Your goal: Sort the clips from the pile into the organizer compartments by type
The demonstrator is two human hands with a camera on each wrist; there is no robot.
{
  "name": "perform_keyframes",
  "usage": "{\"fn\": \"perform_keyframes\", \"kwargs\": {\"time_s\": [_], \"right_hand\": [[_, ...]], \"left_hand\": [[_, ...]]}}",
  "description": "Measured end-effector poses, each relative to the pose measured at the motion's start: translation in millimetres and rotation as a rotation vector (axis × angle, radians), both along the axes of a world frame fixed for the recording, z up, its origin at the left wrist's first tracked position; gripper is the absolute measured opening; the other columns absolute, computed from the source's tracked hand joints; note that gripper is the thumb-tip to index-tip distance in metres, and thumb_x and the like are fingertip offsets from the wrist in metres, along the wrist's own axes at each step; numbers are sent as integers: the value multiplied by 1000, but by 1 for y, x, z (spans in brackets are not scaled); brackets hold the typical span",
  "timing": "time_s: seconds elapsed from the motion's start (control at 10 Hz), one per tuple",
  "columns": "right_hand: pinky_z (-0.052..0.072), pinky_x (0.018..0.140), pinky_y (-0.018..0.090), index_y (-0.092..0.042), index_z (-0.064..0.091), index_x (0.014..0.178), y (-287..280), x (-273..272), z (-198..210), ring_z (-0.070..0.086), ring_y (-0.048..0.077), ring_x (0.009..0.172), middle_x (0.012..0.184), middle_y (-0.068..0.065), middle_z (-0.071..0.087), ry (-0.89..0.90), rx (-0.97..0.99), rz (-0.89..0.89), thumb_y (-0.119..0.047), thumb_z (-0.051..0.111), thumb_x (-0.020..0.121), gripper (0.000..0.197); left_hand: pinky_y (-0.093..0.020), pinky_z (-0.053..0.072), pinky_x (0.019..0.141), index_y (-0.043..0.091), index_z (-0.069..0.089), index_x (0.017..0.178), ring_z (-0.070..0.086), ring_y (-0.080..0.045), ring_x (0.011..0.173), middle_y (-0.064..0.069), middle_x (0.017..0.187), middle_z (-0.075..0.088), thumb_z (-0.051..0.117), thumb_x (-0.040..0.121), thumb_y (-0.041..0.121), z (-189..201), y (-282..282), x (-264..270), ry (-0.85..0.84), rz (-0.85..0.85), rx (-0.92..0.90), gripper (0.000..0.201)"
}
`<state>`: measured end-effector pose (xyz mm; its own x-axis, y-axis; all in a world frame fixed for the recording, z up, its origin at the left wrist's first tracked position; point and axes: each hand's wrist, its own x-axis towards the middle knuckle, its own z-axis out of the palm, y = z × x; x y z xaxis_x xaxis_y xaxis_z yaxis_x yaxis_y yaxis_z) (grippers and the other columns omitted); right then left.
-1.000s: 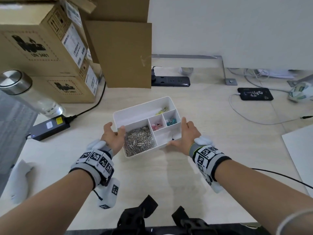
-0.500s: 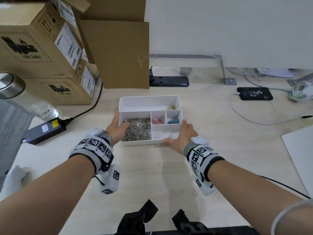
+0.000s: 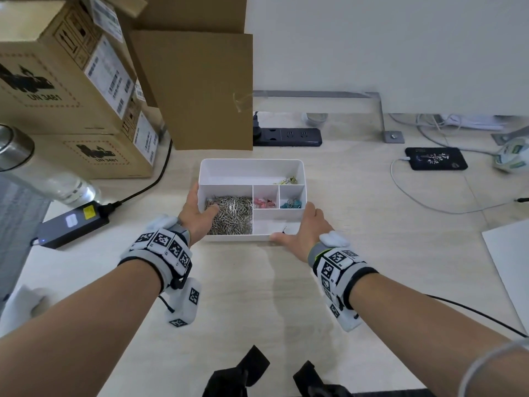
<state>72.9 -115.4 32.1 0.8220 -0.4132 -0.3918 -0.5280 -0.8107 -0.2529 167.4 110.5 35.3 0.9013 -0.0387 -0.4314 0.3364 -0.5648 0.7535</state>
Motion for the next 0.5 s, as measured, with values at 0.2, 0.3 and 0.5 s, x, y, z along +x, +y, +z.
{"fn": "perform_keyframes", "kwargs": {"time_s": [0.2,0.3,0.5], "right_hand": [[50,84,42,-16,22,140,-5,0,4,56,30,108,128,8,48,30,18,29,-77,61,64,105],[50,88,42,-23,25,140,-18,2,22,55,27,111,129,4,50,-9,95,56,-73,59,70,92],[51,87,29,-28,56,122,-51,14,138,61,8,89,106,-9,62,-519,289,6,-48,68,80,49]], "left_hand": [[-33,44,79,26,24,153,56,-28,93,-9,118,59,61,94,24,6,4,7,-36,-71,126,69],[-40,45,88,25,31,149,57,-30,108,-10,130,55,62,90,33,15,7,18,-138,-202,267,67],[-51,42,103,27,15,155,45,-36,131,-15,153,33,61,90,48,100,-3,60,-452,-404,512,82]]}}
